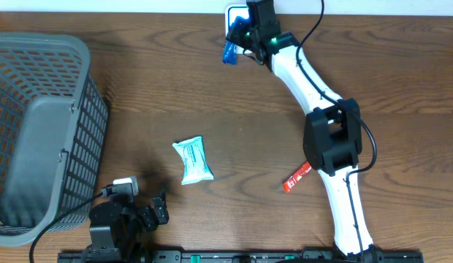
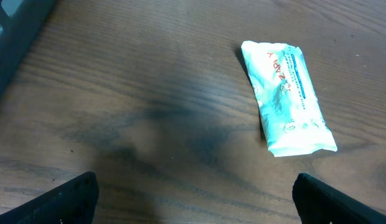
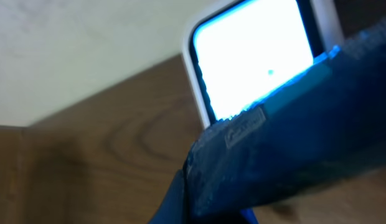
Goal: Scan the item barcode
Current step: 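Hold the Oreo pack in front of the scanner window, then carry the Oreo pack to the right table edge and release it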
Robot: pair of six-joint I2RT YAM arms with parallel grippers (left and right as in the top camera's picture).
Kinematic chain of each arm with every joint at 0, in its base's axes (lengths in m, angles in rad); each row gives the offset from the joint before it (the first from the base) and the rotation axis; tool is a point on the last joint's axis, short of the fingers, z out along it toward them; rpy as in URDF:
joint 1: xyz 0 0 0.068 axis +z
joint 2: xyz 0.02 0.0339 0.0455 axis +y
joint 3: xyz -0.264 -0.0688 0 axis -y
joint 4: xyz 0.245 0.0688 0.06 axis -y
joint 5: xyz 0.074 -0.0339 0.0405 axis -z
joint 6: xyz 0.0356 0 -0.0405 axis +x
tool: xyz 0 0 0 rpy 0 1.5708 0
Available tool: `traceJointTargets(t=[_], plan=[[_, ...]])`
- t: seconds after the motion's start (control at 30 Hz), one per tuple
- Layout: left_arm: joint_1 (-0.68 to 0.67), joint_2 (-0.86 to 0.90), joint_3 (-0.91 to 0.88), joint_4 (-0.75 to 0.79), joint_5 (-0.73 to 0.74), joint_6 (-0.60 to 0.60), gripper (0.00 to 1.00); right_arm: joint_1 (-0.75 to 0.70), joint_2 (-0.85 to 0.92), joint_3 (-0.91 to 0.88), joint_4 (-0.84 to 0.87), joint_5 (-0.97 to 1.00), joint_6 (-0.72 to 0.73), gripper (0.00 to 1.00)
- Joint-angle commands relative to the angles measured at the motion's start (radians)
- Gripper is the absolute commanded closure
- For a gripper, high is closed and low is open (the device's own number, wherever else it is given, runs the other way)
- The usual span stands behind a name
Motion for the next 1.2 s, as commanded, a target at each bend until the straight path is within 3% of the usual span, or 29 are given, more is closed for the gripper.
traceJointTargets(t=[0.0, 0.33, 0.53, 0.67, 0.83, 1.17], plan=[[0.004, -0.007, -0.005, -0.04, 0.011, -0.008, 0.0, -0.027, -0.056, 0.098, -0.107, 0.014, -0.09, 0.99], [0.004, -0.007, -0.005, -0.04, 0.011, -0.008, 0.0, -0.192, -0.3, 0.174, -0.735, 0.301, -0.18, 0.99], [0.004, -0.007, -0.005, -0.04, 0.011, -0.008, 0.0, -0.453, -0.332, 0.164, -1.004, 0.397, -0.289, 0.99], [0.004, -0.007, -0.005, -0.04, 0.011, -0.008, 0.0, -0.597, -0.325, 0.107, -0.982, 0.472, -0.389, 0.99], [0.004, -0.007, -0.005, -0.04, 0.011, -0.008, 0.0, -0.754, -0.32, -0.032, -0.816, 0.494, -0.602, 0.99], [0.004, -0.007, -0.005, -0.04, 0.011, -0.008, 0.0, -0.945, -0.319, -0.389, -0.465, 0.47, -0.703, 0.99]])
